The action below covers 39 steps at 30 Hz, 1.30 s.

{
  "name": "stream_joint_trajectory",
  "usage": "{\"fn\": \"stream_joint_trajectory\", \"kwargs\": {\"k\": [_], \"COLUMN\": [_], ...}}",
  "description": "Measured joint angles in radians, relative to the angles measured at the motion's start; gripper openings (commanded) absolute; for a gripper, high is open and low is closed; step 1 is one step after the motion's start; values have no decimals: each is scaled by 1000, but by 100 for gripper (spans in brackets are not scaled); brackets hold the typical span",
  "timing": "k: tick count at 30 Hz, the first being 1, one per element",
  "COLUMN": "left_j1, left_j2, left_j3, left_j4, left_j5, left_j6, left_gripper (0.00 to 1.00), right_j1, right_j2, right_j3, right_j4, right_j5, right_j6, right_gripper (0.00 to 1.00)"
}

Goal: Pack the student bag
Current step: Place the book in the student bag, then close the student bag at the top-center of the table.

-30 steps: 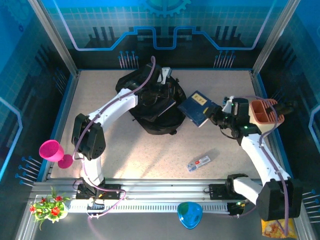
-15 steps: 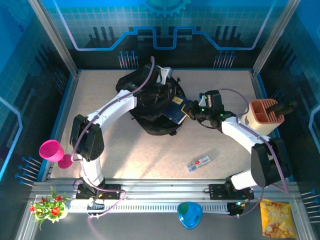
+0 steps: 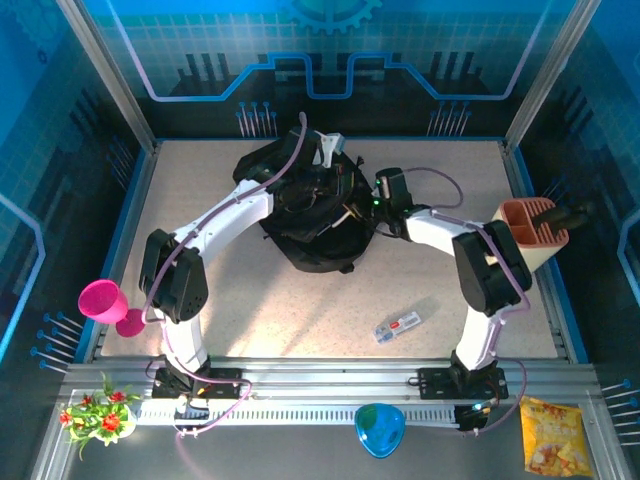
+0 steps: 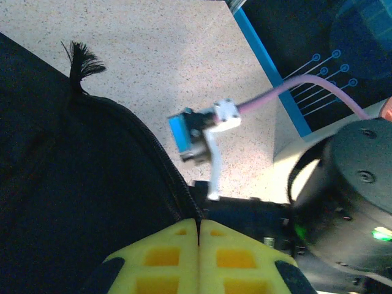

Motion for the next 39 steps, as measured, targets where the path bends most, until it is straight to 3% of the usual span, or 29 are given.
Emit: {"fn": "stream_joint_trajectory", "kwargs": {"k": [10, 15, 22, 29, 31, 34, 39], "left_j1": [0, 0, 0, 0, 0, 0, 2], "left_j2": [0, 0, 0, 0, 0, 0, 0], "left_j3": [0, 0, 0, 0, -8, -26, -46], "left_j4": [15, 17, 23, 26, 39, 52, 64], "left_j5": [1, 1, 1, 1, 1, 6, 8], "left_j6": [-45, -50, -54, -71, -75, -79, -103], "left_gripper": [0, 0, 0, 0, 6, 23, 49], "right_j1": [29, 26, -3, -25, -28, -38, -55], "right_j2": [156, 149, 31, -211, -296, -433, -637], "right_j3": [40, 16, -111, -285, -335, -396, -419], "right_j4": [111, 158, 173, 173, 142, 50, -177], "right_j5": [15, 1, -74, -164, -159, -114, 46], "right_j6": [100, 121, 159, 162, 144, 98, -5], "right_gripper": [27, 42, 61, 68, 70, 76, 83]}}
